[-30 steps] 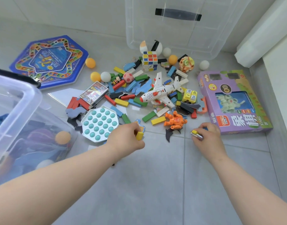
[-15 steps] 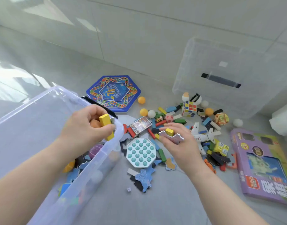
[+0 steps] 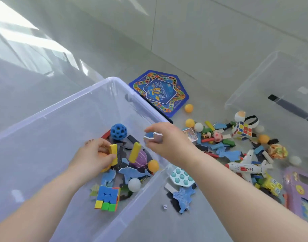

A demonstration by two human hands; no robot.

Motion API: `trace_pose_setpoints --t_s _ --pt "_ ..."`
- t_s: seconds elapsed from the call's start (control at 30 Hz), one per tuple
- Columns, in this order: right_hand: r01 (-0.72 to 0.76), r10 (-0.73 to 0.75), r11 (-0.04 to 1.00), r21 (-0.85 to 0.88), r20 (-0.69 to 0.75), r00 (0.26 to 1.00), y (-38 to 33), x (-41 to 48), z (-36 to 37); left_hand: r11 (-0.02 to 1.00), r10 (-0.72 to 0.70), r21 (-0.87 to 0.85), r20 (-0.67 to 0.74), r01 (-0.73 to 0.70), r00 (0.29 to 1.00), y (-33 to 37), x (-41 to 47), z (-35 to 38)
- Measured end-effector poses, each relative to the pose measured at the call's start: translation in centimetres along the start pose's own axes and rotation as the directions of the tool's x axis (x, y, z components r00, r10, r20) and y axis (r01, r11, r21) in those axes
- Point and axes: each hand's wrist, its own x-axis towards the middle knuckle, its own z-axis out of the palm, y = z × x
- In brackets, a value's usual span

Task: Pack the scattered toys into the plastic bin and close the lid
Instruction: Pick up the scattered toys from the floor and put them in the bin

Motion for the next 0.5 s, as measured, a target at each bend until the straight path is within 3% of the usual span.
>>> trace_pose_setpoints --t_s 0.07,0.13,0.33,0.5 --pt "-0.059 0.06 0.988 0.14 -0.003 0.998 -0.2 -0.4 -0.5 0.991 0.009 0.133 0.057 -0.016 0.998 -0.3 -0.2 0.4" --pt "-0.059 0.062 0.992 0.108 -0.032 0.998 0.2 -1.2 -1.0 0.966 0.062 0.249 0.058 -0.074 0.996 0.2 -0.3 1.4" --pt "0.003 0.005 0.989 0.146 -0.052 0.999 2.6 -2.8 -2.2 0.953 0.276 0.103 0.096 -0.286 0.956 4.9 -1.2 3.7" --pt "0.104 -0.022 0.915 0.39 -0.21 0.977 4.4 -2.8 -2.6 0.955 0.279 0.081 0.063 -0.284 0.958 6.2 -3.0 3.6"
